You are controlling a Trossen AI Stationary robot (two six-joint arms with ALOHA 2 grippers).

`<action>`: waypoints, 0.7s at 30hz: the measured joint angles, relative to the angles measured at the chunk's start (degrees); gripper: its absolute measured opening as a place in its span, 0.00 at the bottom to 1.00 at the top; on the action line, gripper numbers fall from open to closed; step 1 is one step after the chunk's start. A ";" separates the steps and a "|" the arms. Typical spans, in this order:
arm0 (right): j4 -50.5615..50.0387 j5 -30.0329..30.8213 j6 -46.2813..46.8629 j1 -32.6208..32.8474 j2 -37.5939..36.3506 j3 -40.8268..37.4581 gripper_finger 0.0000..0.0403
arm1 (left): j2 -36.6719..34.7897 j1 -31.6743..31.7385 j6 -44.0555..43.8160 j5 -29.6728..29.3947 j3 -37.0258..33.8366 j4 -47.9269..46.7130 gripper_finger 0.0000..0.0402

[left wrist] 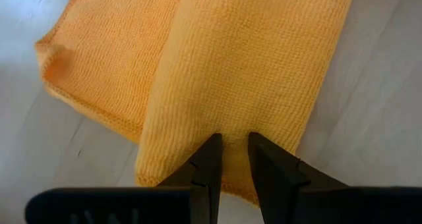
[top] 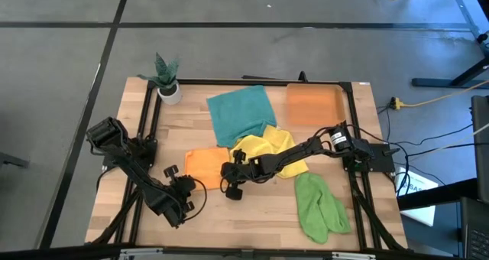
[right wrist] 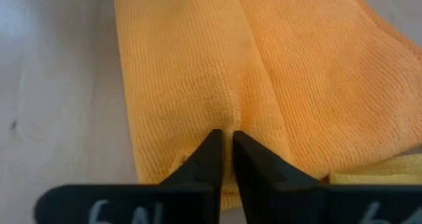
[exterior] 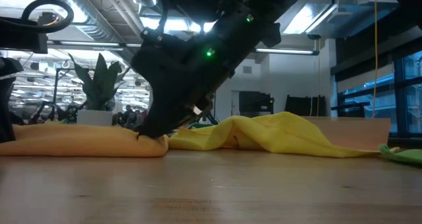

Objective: Roll microfiber towels into tight, uniform cylinder then place into a basket
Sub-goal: Roll the orange microfiber towel

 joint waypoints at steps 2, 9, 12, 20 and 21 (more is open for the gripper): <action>0.18 0.32 -0.67 0.00 0.00 -0.01 0.15 | 0.00 0.00 0.00 0.06 0.00 0.07 0.17; -0.12 0.64 -1.72 -0.25 0.00 0.73 0.29 | 0.00 0.02 0.00 0.25 -0.04 0.34 0.17; -1.54 0.08 -1.72 -0.57 0.00 2.53 0.32 | 0.00 0.02 0.00 0.30 -0.04 0.37 0.17; -9.29 1.14 -9.42 1.15 0.00 10.15 0.33 | 0.00 0.02 0.00 0.45 -0.04 0.41 0.17; -10.41 2.30 -10.37 1.64 0.00 11.09 0.33 | 0.00 0.02 0.00 0.45 -0.04 0.42 0.17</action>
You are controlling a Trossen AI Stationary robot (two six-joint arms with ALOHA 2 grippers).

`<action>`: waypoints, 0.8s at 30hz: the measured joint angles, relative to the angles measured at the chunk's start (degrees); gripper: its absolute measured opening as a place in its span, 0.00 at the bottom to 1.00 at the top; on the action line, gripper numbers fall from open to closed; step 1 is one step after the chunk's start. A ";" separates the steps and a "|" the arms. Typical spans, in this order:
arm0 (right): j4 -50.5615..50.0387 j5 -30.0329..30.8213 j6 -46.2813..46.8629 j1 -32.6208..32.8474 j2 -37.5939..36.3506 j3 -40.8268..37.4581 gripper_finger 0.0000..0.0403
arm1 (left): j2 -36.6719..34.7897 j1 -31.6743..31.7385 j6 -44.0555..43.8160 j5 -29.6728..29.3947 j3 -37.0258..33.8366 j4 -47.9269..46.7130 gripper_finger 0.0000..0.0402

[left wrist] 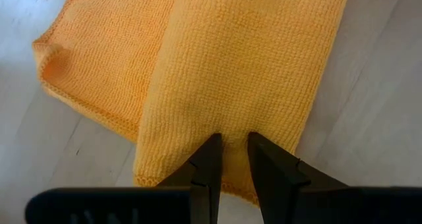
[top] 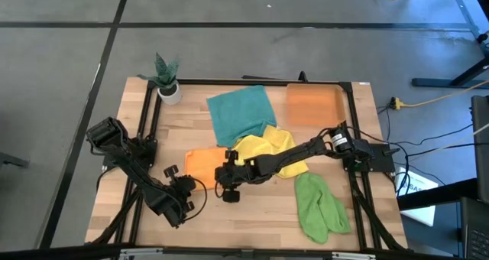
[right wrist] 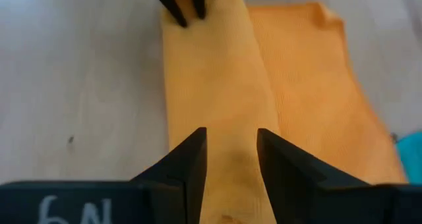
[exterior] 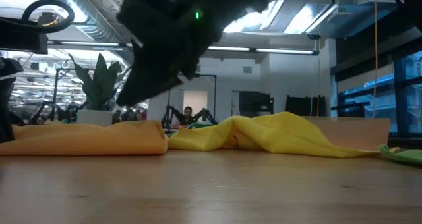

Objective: Roll microfiber towels into tight, uniform cylinder then place into a basket
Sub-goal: Roll the orange microfiber towel

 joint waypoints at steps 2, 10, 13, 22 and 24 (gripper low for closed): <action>-1.97 2.52 -1.32 1.04 0.00 1.74 0.33 | 0.00 0.00 0.00 0.02 0.00 0.00 0.17; -3.93 4.80 -7.62 4.31 -0.07 0.88 0.33 | 0.00 0.00 0.00 0.09 -0.02 0.04 0.17; -2.04 4.49 -12.27 5.08 -0.07 -1.88 0.33 | 0.00 0.00 0.00 0.09 -0.02 0.07 0.17; 15.65 3.57 -25.67 5.75 -0.02 -12.08 0.33 | 0.00 0.00 0.00 0.09 -0.02 0.09 0.17; 17.91 3.50 -26.85 5.25 -0.02 -13.91 0.33 | 0.02 0.00 0.00 0.09 -0.02 0.11 0.17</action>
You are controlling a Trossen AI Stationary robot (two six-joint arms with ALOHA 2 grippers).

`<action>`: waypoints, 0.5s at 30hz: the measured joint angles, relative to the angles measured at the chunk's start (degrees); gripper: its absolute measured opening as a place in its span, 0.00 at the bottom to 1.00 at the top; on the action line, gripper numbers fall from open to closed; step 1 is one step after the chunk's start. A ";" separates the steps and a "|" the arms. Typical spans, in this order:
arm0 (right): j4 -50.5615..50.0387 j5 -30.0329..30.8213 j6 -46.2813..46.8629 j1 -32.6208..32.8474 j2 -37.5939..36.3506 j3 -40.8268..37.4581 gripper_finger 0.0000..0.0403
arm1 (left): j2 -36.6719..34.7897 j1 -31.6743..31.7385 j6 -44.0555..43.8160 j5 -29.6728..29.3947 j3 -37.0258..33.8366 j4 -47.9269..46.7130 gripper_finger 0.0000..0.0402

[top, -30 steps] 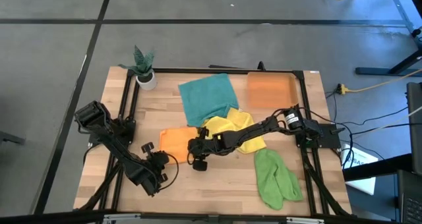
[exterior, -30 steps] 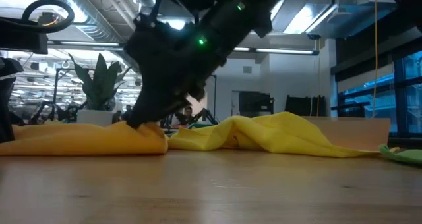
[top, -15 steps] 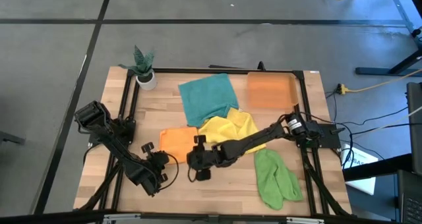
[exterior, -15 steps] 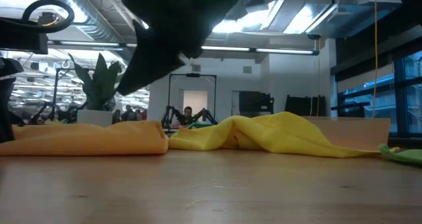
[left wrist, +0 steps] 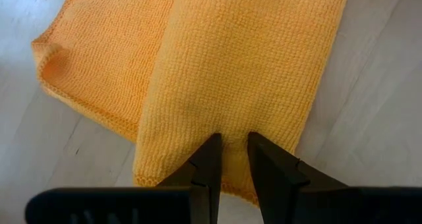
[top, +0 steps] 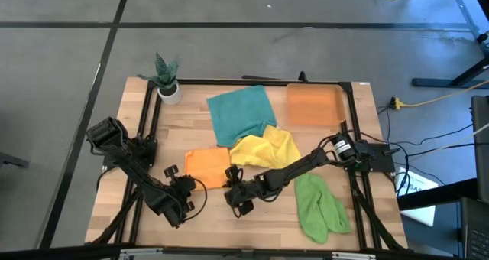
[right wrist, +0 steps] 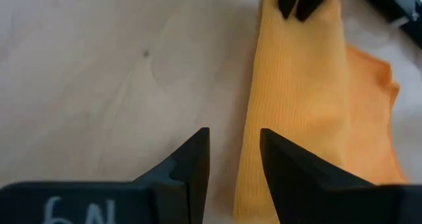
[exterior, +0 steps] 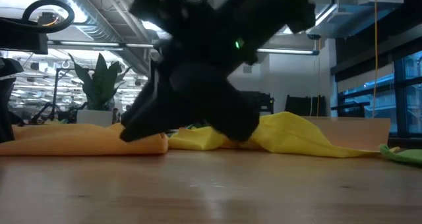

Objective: Roll microfiber towels into tight, uniform cylinder then place into a basket
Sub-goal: Roll the orange microfiber towel

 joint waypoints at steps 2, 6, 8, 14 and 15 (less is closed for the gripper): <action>1.66 0.01 -0.64 -0.55 0.00 -1.87 0.33 | 0.00 0.00 0.00 0.00 0.00 0.00 0.17; 4.83 0.10 -0.99 -1.36 0.00 -3.79 0.33 | 0.00 0.00 0.00 0.02 -0.02 0.02 0.17; 6.10 0.54 -0.99 -1.51 0.00 -4.68 0.33 | 0.00 0.00 0.00 0.02 -0.02 0.02 0.17; 5.91 5.36 -0.94 -1.51 0.00 -4.77 0.33 | 0.00 0.00 0.00 0.04 -0.02 0.04 0.17; 5.90 6.24 -0.85 -1.51 0.00 -4.77 0.33 | 0.00 0.00 0.00 0.04 -0.02 0.04 0.17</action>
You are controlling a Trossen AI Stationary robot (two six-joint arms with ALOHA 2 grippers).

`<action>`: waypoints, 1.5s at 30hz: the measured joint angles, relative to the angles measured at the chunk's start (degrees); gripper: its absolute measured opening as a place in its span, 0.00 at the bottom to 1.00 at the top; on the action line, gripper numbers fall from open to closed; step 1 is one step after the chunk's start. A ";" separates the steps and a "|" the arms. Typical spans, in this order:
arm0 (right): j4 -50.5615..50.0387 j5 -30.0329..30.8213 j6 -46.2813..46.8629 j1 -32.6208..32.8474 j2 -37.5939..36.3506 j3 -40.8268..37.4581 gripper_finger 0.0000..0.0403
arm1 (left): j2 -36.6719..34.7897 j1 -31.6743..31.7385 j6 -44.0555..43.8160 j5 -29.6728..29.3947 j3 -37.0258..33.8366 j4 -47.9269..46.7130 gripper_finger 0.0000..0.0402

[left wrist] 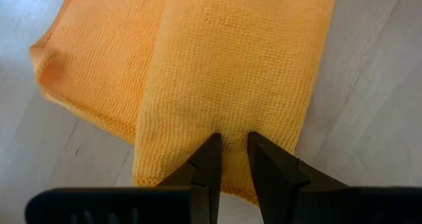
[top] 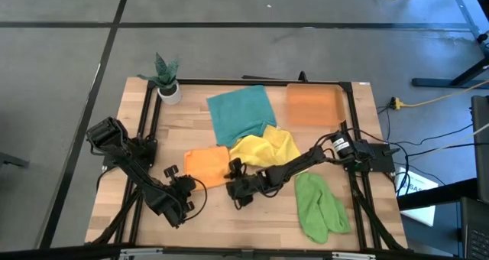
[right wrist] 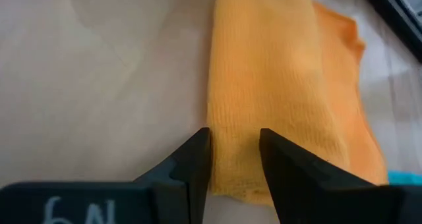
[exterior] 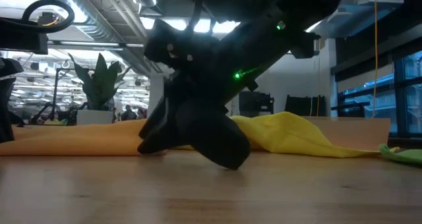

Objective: Roll microfiber towels into tight, uniform cylinder then place into a basket
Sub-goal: Roll the orange microfiber towel

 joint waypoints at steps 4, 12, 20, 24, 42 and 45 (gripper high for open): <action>-1.38 1.32 2.46 -0.15 0.00 0.02 0.33 | 0.00 0.00 0.00 0.00 0.00 0.00 0.17; -2.43 1.34 3.87 -0.33 0.00 0.04 0.24 | 0.02 0.00 0.00 0.00 0.00 0.00 0.17; -2.92 -0.56 6.81 -0.68 0.00 0.04 0.02 | 0.03 0.00 0.17 0.00 0.00 0.03 0.17; -2.87 -2.02 9.00 -1.26 0.00 0.04 0.03 | 0.03 -0.02 2.72 -0.04 0.00 0.07 0.17; -3.25 -4.01 11.50 -1.95 -0.02 0.04 0.01 | 0.11 -1.73 18.14 -3.56 3.16 -4.98 0.17; -3.33 -4.03 11.53 -1.95 -0.02 0.04 0.01 | 0.11 -1.73 18.38 -4.10 5.10 -6.22 0.17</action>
